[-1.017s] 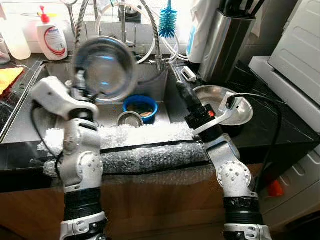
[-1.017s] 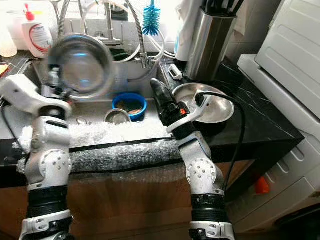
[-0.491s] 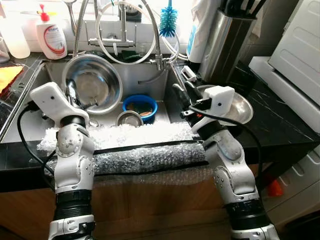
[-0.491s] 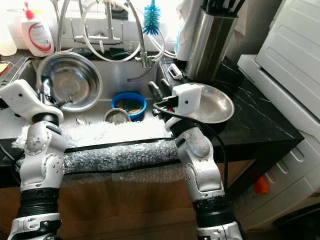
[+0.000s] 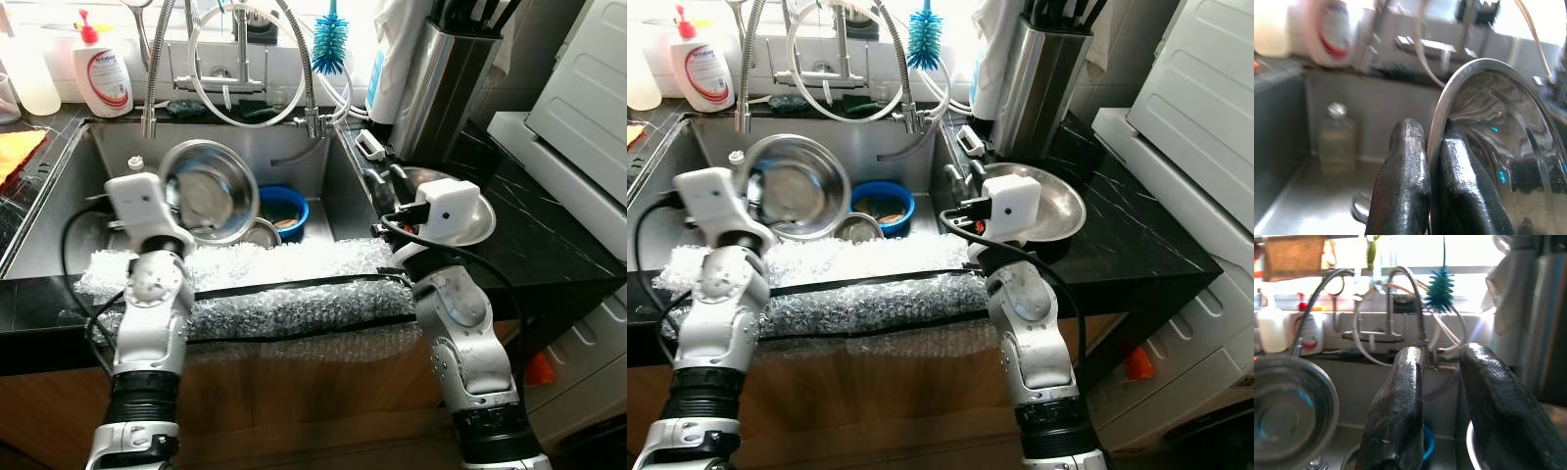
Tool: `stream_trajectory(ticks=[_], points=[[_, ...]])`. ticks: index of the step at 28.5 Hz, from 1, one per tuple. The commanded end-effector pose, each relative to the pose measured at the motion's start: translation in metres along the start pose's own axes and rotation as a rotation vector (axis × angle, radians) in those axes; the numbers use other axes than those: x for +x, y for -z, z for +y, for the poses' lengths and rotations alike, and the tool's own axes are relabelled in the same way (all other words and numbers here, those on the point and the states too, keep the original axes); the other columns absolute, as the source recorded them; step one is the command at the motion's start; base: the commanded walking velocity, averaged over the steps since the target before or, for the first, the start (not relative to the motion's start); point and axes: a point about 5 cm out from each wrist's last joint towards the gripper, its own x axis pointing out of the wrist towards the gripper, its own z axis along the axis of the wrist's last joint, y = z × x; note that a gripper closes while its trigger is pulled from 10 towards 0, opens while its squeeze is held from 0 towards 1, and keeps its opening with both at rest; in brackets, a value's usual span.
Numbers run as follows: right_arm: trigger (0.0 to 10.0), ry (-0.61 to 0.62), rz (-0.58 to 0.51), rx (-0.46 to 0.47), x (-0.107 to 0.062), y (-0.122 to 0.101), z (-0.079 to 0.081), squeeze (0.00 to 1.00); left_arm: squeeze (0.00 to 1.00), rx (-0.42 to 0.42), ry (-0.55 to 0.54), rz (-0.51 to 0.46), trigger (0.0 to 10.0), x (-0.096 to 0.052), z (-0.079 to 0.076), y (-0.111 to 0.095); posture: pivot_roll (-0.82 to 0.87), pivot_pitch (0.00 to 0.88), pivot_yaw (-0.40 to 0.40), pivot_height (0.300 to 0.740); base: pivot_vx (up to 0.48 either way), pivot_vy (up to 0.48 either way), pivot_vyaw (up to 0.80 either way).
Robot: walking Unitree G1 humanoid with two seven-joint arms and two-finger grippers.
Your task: Kitchen organization
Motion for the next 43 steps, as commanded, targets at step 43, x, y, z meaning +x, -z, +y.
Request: stream_trajectory(ticks=[43], points=[[10.0,0.103,0.113,0.033,-0.025,0.037,-0.01,0.0,0.0,0.24,0.106,0.378,10.0,0.044,0.002,0.034,0.0,0.0,-0.076,0.74,0.0,0.0,0.0]])
